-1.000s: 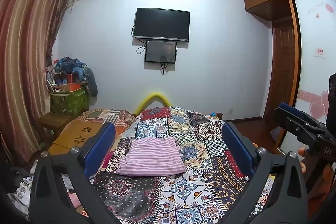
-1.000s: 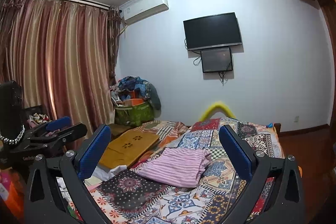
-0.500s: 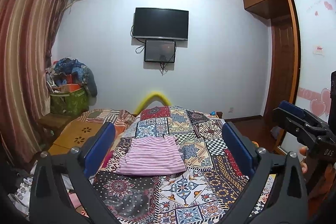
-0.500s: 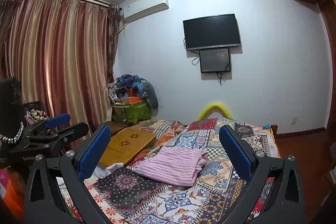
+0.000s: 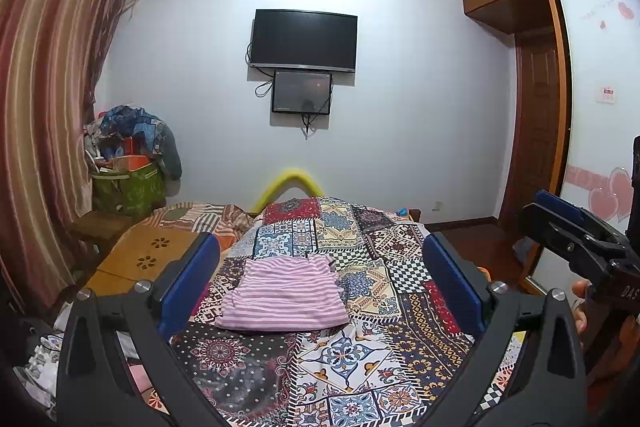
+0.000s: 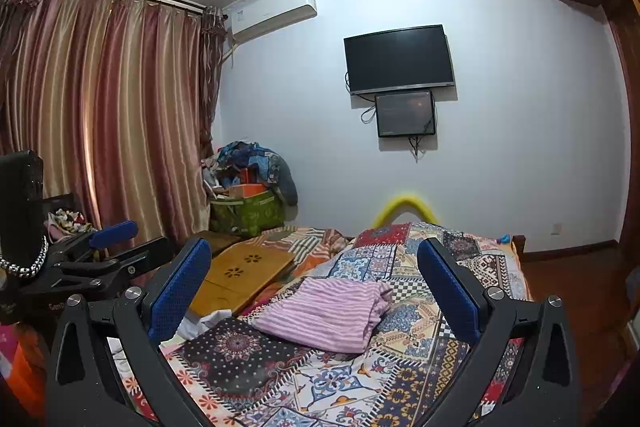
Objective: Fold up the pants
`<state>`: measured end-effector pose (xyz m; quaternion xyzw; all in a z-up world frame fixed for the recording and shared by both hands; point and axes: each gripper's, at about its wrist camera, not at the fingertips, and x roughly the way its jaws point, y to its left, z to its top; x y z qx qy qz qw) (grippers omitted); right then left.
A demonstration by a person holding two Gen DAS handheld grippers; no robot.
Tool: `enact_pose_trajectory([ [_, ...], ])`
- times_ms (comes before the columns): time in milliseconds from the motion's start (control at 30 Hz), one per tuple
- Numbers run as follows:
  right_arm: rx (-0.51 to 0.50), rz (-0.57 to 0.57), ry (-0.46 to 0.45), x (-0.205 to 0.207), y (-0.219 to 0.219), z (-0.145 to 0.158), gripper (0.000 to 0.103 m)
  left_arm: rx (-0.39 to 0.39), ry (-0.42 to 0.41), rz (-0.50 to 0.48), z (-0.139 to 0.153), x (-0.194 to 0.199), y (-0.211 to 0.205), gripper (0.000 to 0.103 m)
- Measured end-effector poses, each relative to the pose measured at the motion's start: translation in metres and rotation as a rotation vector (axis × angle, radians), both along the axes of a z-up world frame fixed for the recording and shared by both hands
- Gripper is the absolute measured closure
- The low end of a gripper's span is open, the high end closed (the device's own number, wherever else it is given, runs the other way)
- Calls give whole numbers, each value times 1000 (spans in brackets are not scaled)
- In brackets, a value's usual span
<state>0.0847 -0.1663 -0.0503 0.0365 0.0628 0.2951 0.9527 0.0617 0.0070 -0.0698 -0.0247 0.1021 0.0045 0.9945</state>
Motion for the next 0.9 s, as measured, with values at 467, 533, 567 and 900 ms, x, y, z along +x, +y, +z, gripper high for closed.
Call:
enact_pose_trajectory([
  [467, 4, -6, -3, 0, -4, 0, 0, 4, 14, -25, -3, 4, -4, 0],
  [533, 3, -10, -3, 0, -5, 0, 0, 5, 12, -25, -3, 4, -5, 0],
  [567, 3, -11, -3, 0, -5, 0, 0, 5, 11, -25, -4, 4, -5, 0],
  [900, 9, -9, 4, 0, -4, -1, 0, -6, 16, -20, -4, 3, -4, 0],
])
